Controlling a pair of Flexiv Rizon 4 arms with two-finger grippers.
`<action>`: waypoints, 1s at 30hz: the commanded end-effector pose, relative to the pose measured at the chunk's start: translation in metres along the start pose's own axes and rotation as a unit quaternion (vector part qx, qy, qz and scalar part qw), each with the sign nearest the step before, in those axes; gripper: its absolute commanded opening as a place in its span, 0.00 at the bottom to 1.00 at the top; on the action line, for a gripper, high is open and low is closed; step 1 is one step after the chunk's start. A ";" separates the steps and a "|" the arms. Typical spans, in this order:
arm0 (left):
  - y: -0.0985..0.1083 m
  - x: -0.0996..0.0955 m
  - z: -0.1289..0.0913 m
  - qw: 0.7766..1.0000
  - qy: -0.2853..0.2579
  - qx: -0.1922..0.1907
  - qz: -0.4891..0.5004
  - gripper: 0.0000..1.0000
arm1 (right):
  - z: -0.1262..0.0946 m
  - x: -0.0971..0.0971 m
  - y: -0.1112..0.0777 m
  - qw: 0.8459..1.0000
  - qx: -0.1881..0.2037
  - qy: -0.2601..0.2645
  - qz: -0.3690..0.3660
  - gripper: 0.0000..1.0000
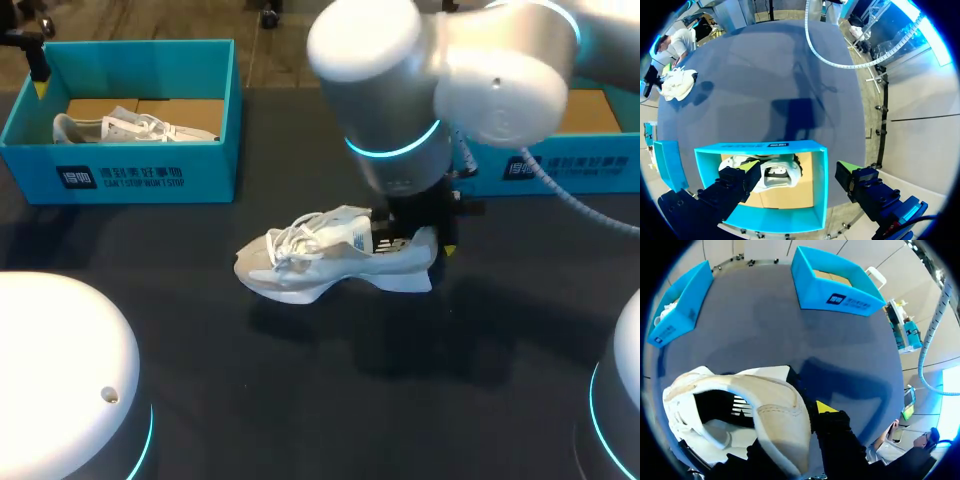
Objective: Take the shoe out of the shoebox, open the shoe tongue, remove and reinsert the insole, then place the shoe into the shoebox
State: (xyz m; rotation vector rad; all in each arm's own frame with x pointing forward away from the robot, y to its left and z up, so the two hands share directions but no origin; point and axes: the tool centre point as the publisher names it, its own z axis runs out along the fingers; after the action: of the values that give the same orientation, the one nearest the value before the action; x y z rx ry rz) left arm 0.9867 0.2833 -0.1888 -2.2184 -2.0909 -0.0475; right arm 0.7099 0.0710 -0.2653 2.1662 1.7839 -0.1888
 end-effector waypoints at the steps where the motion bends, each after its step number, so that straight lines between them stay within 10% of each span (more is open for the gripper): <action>1: -0.001 0.000 0.000 1.000 0.001 -0.001 0.000 1.00 | -0.001 0.004 0.002 1.000 0.002 -0.003 0.000 0.00; 30: -0.001 0.000 0.000 1.000 0.001 -0.001 0.000 1.00 | 0.068 0.057 -0.056 0.999 0.037 0.019 -0.017 0.00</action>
State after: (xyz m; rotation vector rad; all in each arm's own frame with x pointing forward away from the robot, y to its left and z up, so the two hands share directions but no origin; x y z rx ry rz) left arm 0.9867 0.2833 -0.1887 -2.2184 -2.0909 -0.0475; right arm 0.6795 0.1024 -0.3444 2.1931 1.9066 -0.2286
